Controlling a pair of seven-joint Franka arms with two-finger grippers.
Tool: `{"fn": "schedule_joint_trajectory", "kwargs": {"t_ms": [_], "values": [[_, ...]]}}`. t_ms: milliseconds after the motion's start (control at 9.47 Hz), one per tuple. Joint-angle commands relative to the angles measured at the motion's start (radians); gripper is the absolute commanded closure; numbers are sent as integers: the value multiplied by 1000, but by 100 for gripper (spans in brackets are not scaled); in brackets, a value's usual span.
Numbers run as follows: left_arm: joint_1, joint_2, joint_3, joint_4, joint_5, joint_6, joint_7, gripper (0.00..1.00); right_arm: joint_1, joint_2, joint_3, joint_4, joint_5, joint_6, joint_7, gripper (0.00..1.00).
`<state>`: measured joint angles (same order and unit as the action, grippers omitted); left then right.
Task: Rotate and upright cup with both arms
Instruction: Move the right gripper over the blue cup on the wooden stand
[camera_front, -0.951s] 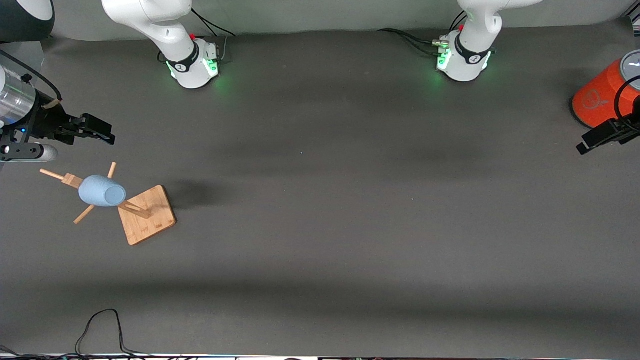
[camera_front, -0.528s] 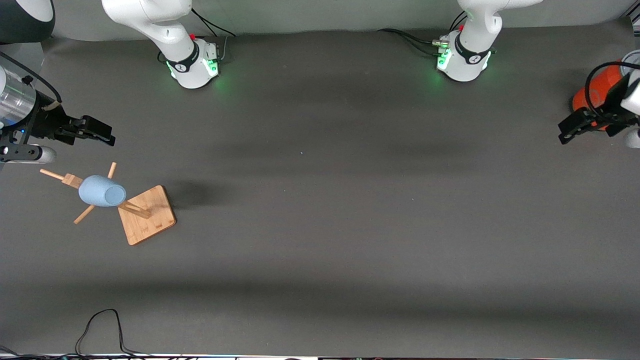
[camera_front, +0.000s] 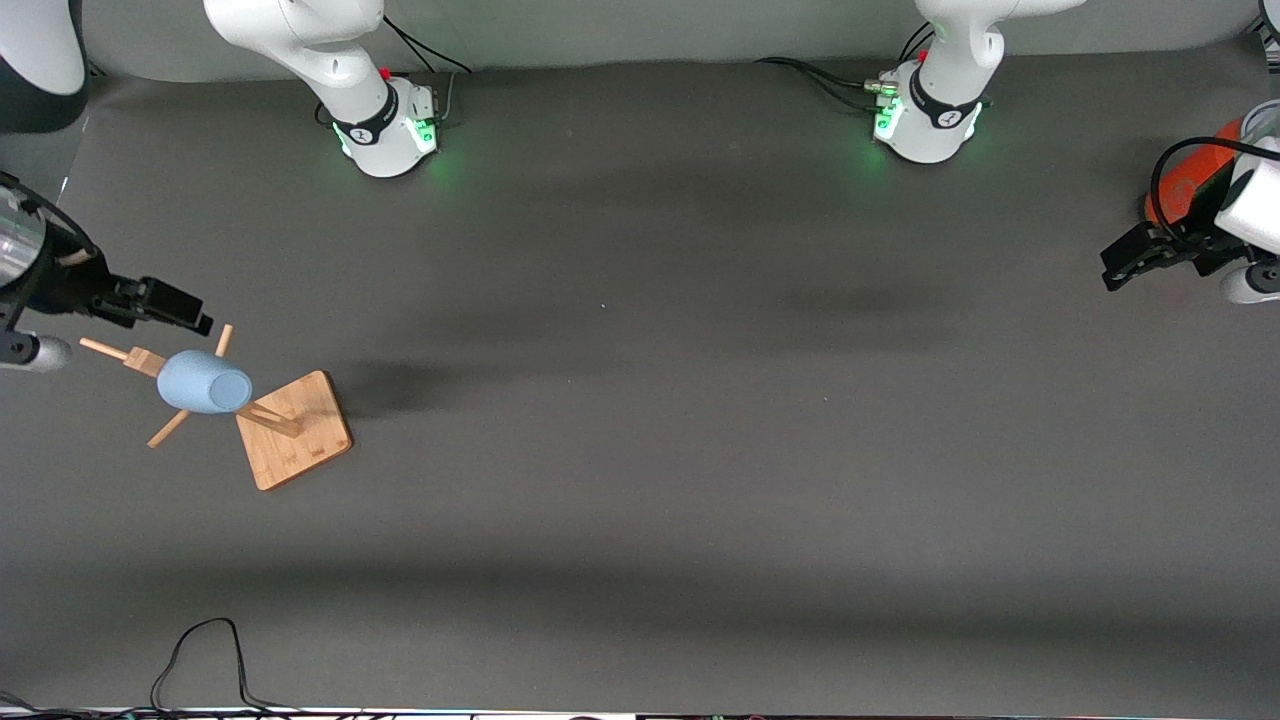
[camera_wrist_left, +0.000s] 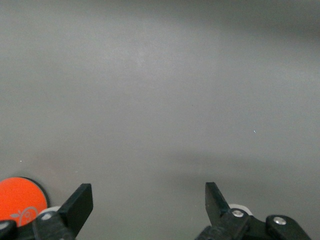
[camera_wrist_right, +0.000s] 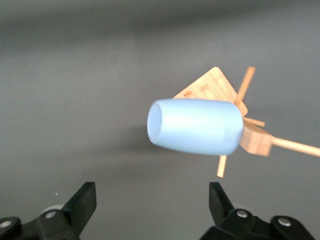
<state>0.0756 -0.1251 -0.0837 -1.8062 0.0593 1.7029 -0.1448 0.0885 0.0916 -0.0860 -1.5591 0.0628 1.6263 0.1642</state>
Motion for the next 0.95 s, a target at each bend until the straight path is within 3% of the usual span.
{"fn": "schedule_joint_trajectory", "kwargs": {"t_ms": [0,211,317,423,634,845], "values": [[-4,-24,2,-22,10,20,4,0,4,110,0,146,23,-6,41,0],[-4,-21,2,-25,10,21,4,0,5,154,6,191,14,-6,-9,0],[-4,-22,1,-34,10,27,4,0,13,160,9,188,2,-8,-157,0],[-4,-22,2,-44,10,35,4,0,63,157,11,176,-61,-8,-287,0],[-5,-24,-1,-45,10,35,-6,0,196,131,9,96,-289,0,-348,0],[-5,-22,-1,-47,10,37,-7,0,201,97,2,28,-319,50,-488,0]]}}
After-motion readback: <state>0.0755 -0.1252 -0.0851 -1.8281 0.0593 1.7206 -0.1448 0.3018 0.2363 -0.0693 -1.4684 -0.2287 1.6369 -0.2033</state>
